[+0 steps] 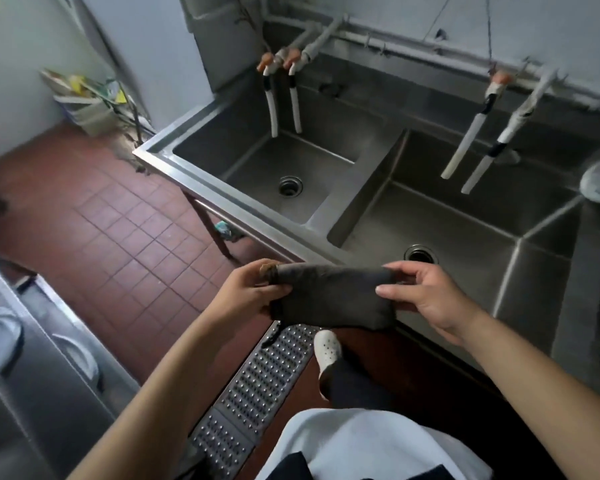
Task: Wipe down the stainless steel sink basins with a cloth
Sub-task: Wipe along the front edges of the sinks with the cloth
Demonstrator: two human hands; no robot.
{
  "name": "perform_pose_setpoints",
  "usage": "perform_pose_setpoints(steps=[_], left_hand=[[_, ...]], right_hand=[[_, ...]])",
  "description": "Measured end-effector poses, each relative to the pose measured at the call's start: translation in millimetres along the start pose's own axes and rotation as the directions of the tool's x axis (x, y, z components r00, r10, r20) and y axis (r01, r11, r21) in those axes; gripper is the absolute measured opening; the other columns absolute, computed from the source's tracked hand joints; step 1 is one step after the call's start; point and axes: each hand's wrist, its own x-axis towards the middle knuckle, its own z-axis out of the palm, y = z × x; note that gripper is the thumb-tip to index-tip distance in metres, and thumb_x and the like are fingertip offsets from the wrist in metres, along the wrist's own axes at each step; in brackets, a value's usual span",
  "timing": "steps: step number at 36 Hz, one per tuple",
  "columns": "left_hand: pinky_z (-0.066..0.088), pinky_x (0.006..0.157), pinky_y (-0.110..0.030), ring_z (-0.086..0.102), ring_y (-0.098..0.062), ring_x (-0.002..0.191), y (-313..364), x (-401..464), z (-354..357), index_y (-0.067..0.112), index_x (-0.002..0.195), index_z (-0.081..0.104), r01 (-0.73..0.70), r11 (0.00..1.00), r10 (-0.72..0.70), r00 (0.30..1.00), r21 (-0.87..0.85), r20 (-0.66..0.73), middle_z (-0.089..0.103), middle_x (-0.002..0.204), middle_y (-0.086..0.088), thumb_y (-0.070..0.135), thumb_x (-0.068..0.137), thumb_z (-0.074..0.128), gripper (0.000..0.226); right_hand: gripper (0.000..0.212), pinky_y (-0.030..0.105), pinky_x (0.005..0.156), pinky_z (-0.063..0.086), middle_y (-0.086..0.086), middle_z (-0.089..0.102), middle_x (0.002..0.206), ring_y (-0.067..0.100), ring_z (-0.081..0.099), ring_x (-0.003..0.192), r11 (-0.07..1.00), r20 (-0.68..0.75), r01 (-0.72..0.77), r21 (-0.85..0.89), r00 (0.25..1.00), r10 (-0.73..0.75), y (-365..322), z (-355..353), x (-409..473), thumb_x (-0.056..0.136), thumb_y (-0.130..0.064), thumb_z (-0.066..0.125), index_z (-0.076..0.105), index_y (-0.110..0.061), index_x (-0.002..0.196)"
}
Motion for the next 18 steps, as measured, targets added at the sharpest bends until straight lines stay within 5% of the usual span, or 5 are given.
perform_pose_setpoints(steps=[4, 9, 13, 18], left_hand=[[0.058, 0.078, -0.056, 0.067, -0.035, 0.094, -6, 30, -38, 0.006, 0.104, 0.063, 0.016, 1.0, -0.017, 0.992, -0.002, -0.127, 0.066, 0.098, -0.023, -0.008, 0.086, 0.063, 0.024], [0.06, 0.065, -0.036, 0.071, -0.019, 0.08, -1, 78, -93, 0.018, 0.1, 0.067, 0.014, 0.995, 0.013, 0.961, 0.096, -0.275, 0.071, 0.087, -0.008, -0.007, 0.084, 0.065, 0.03], [0.053, 0.054, -0.02, 0.068, -0.006, 0.062, 16, 116, -139, 0.013, 0.097, 0.066, 0.087, 0.976, -0.003, 0.922, 0.201, -0.386, 0.07, 0.077, -0.006, -0.005, 0.082, 0.066, 0.023], [0.047, 0.047, -0.013, 0.064, -0.001, 0.053, 29, 151, -190, 0.017, 0.087, 0.066, 0.14, 0.973, -0.025, 0.856, 0.185, -0.516, 0.068, 0.063, 0.002, -0.008, 0.08, 0.063, 0.026]], right_hand=[[0.027, 0.03, 0.081, 0.052, 0.02, 0.072, 0.092, 0.018, 0.064, 0.082, 0.975, 0.047, 0.095, -0.2, 0.995, -0.087, -21, 30, 67, 0.074, 0.009, 0.076, 0.072, -0.002, 0.099], [0.027, 0.01, 0.066, 0.044, -0.006, 0.069, 0.074, 0.0, 0.06, 0.067, 0.899, 0.167, 0.196, -0.392, 0.976, -0.14, -48, 72, 169, 0.072, 0.005, 0.078, 0.073, -0.019, 0.083], [0.029, 0.003, 0.08, 0.038, -0.012, 0.068, 0.093, 0.001, 0.061, 0.089, 0.799, 0.241, 0.318, -0.51, 0.945, -0.223, -76, 109, 244, 0.069, -0.005, 0.078, 0.07, -0.028, 0.084], [0.03, 0.013, 0.093, 0.037, -0.008, 0.064, 0.104, 0.006, 0.059, 0.1, 0.767, 0.344, 0.399, -0.503, 0.906, -0.245, -106, 161, 318, 0.069, -0.003, 0.078, 0.071, -0.027, 0.086]])
